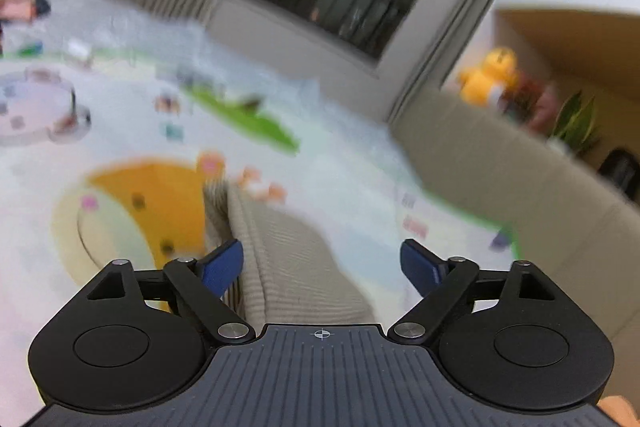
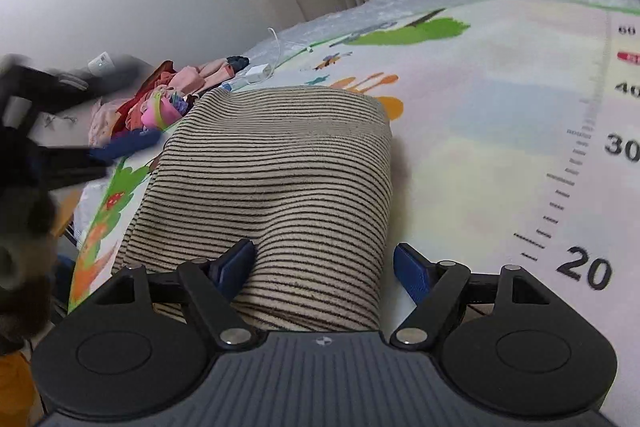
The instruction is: Fold clothes
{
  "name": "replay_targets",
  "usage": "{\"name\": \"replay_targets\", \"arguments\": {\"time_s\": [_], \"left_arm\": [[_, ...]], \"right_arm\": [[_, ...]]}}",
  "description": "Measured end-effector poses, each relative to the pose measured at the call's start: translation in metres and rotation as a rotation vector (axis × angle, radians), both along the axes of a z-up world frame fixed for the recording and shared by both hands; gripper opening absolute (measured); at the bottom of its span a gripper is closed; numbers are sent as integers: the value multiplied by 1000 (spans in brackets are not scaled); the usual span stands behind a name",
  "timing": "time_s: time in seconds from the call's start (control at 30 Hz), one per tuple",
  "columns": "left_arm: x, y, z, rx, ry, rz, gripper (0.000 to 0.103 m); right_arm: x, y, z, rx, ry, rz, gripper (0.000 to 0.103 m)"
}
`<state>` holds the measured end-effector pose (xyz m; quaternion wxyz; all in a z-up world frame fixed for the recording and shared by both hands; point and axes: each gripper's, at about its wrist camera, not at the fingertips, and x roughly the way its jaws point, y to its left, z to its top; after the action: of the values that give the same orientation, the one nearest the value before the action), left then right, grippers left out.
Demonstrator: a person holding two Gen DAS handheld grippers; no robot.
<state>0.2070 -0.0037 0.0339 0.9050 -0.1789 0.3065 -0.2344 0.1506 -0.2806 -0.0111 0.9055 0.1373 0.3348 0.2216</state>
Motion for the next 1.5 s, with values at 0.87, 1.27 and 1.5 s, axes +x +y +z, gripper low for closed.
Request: {"name": "replay_targets", "arguments": {"time_s": [0.87, 1.27, 1.5], "left_arm": [[-26, 24, -56, -11, 169, -3, 80], [46, 82, -46, 78, 104, 130, 70], [59, 106, -58, 43, 94, 191, 81]], "right_arm": [[16, -15, -6, 165, 108, 61, 73], [112, 96, 5, -1, -42, 133, 72], [130, 122, -5, -22, -82, 119, 82]]}}
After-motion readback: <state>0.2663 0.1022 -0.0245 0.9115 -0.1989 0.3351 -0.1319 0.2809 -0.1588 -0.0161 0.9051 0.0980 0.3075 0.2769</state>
